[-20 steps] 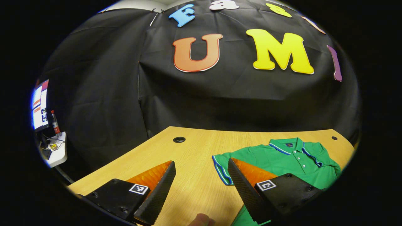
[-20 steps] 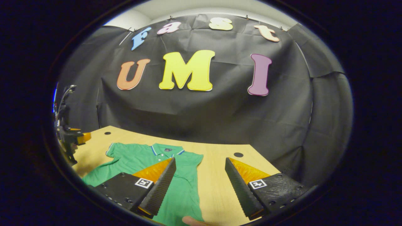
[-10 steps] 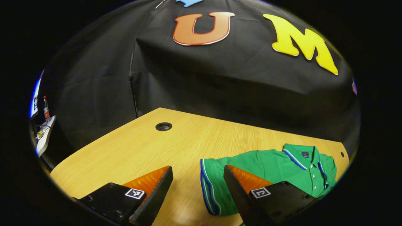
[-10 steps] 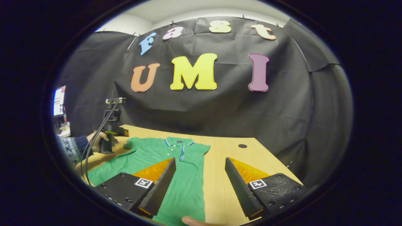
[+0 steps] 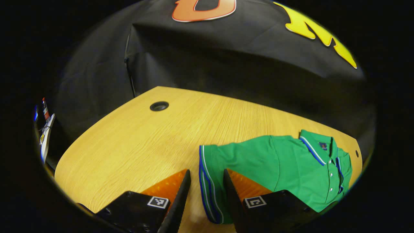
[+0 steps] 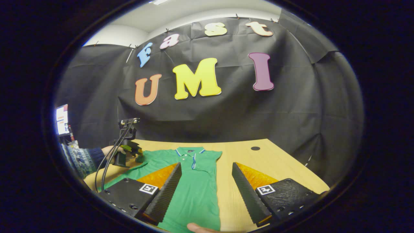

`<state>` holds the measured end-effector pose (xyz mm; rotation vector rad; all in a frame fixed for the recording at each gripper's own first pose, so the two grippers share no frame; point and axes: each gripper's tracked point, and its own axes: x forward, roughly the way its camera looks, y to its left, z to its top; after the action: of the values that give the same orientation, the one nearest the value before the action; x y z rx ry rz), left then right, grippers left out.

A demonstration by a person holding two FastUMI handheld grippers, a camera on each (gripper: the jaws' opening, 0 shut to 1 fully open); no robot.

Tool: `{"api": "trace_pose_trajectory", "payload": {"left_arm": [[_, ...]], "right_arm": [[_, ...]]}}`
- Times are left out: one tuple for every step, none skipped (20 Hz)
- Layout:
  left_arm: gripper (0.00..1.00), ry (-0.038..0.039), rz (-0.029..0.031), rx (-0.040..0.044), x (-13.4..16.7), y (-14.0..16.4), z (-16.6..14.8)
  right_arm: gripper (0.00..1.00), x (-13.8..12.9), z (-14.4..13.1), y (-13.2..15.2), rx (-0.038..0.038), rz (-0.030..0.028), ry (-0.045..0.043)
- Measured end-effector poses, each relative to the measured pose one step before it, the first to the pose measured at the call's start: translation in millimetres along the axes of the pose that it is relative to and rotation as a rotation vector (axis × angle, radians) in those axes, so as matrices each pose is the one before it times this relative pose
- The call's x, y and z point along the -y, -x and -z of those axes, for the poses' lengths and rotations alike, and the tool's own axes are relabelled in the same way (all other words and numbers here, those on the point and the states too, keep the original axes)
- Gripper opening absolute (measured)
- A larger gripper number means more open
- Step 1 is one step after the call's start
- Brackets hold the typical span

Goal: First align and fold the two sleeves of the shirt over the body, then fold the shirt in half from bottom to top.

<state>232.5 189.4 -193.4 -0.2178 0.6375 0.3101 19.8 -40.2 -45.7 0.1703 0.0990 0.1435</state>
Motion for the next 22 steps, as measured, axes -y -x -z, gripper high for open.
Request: {"api": "trace_pose_trajectory", "payload": {"left_arm": [[0.71,-0.04129,0.0013,-0.02118,-0.43,-1.12,2.25],[0.66,-0.01703,0.01397,0.00073,1.94,-0.42,-2.56],[0.73,-0.00068,0.01669,-0.00077,2.09,-2.15,-1.46],[0.41,-0.00155,0.00251,0.00377,6.15,-1.31,-1.61],[0.36,-0.00485,0.00282,0.00265,0.83,-1.8,-0.15],[0.23,-0.00309,0.00312,0.00707,2.62,-0.9,-2.17],[0.17,-0.00981,-0.00662,-0.00078,2.39,0.1,-0.35],[0.1,-0.01165,0.00431,-0.00316,2.04,1.75,0.05],[0.09,-0.00403,0.00746,0.00225,5.13,1.58,-2.16],[0.08,-0.00981,0.00293,0.00114,5.25,1.42,-1.24],[0.08,-0.0051,0.01415,0.00889,8.24,3.98,-5.23],[0.08,-0.00164,0.0141,0.01132,10.43,4.26,-5.88],[0.07,-0.00808,0.01739,0.01537,10.55,5.21,-7.25],[0.08,-0.01366,0.01339,0.01084,10.6,4.82,-5.69],[0.07,-0.02096,0.01872,0.0057,12.79,3.42,-4.0],[0.08,-0.02159,0.02674,0.00397,14.72,4.29,-2.94],[0.08,-0.02443,0.01746,0.01014,13.16,2.53,-4.65],[0.08,-0.02028,0.01329,0.01263,11.05,1.05,-5.58],[0.08,-0.00161,0.03464,0.00678,14.24,-0.93,-3.79],[0.1,0.01067,0.04225,-0.00238,19.1,1.69,0.56],[0.14,0.0176,0.0345,0.00051,14.63,-2.7,-0.06],[0.4,0.01444,0.03184,-0.00366,11.75,1.82,2.05]], "right_arm": [[0.95,2.36,0.17,-0.03,-0.00188,0.00858,-0.00687],[0.95,2.96,1.92,0.23,-0.00533,0.00663,-0.0075],[0.94,3.11,1.47,0.14,-0.00743,0.00395,-0.00331],[0.94,3.64,3.81,-0.42,-0.01009,0.00476,0.00437],[0.92,3.3,2.39,0.63,-0.00712,0.00431,0.01343],[0.94,3.18,3.82,0.42,-0.00972,0.00761,0.02056],[0.92,4.64,2.33,1.73,-0.00583,0.01046,0.02068],[0.94,5.69,0.09,0.86,0.00598,0.01669,0.00765],[0.94,6.04,-0.15,0.59,0.00391,0.01614,-0.00997],[0.94,1.59,3.81,1.35,-0.00135,0.00046,-0.01525],[0.94,3.31,4.31,0.25,-0.0117,0.00028,-0.0229],[0.94,5.5,6.4,-0.88,-0.01697,0.00373,-0.02326],[0.94,4.26,4.76,-0.76,-0.01257,0.00273,-0.02042],[0.94,5.17,4.75,-1.7,-0.0127,0.00864,-0.01268],[0.94,6.39,4.37,-1.14,-0.0082,0.01328,-0.00381],[0.94,6.28,5.44,-2.25,-0.01137,0.01805,0.00297],[0.94,4.75,3.62,-0.75,-0.00963,0.01484,0.00083],[0.94,2.77,3.78,-0.49,-0.00849,0.00932,-0.00474],[0.92,0.39,2.29,-0.56,-0.00836,0.00034,-0.00845],[0.95,-0.01,3.96,-2.47,-0.01256,0.00008,-0.00598],[0.96,1.68,2.5,0.97,-0.00951,0.00025,-0.00199],[0.92,1.35,1.91,0.67,-0.00235,0.00173,0.0017]]}}
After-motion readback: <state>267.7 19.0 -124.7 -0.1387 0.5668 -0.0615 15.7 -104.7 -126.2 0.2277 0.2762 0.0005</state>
